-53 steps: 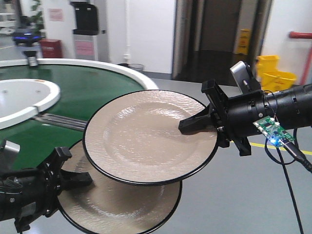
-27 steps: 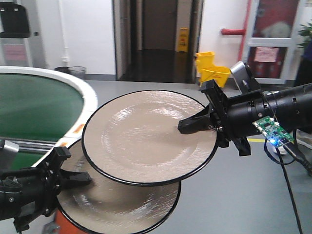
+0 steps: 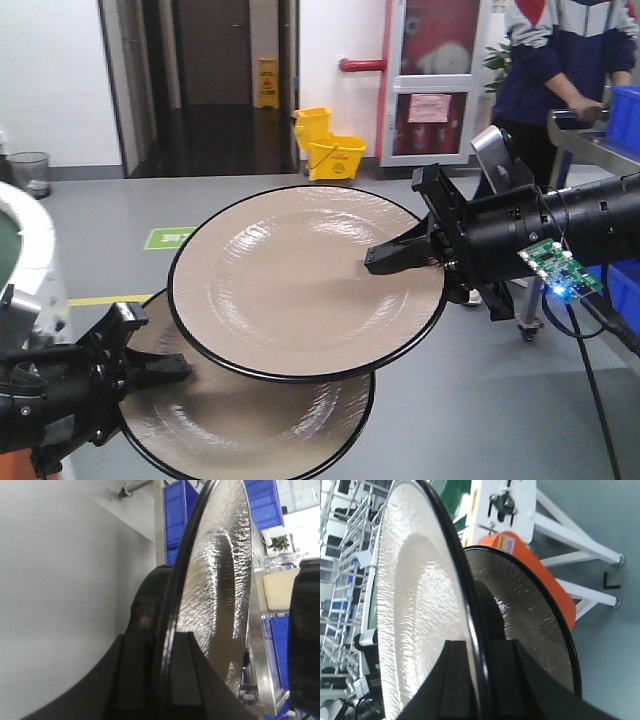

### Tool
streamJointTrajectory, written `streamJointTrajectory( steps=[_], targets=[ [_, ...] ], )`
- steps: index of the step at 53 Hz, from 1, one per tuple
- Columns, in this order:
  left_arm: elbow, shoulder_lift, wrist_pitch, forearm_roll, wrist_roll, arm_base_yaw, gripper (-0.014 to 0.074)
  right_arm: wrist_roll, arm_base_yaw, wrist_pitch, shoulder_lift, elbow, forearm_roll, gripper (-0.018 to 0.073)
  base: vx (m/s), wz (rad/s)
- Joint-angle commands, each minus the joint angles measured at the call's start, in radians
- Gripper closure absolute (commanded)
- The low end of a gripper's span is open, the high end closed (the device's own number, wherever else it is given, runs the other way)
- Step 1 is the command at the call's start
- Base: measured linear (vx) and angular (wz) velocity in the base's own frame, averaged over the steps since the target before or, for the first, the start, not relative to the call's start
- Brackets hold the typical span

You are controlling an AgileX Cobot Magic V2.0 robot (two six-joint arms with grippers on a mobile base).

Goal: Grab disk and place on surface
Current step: 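Hold both plates while the base drives to the steel counter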

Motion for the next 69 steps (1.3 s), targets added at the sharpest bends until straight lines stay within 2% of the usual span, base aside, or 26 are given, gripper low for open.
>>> streamJointTrajectory(
  steps=[1,69],
  targets=[
    [-0.036,-0.035,0.0,-0.083,-0.014,-0.004,0.0595,0.004,-0.005,-0.038,-0.048,-0.042,0.12,0.0567,0.22,-0.29],
    [-0.036,-0.035,0.0,-0.083,-0.014,-0.004,0.0595,0.004,-0.005,-0.038,-0.048,-0.042,0.12,0.0567,0.33,-0.19]
  ],
)
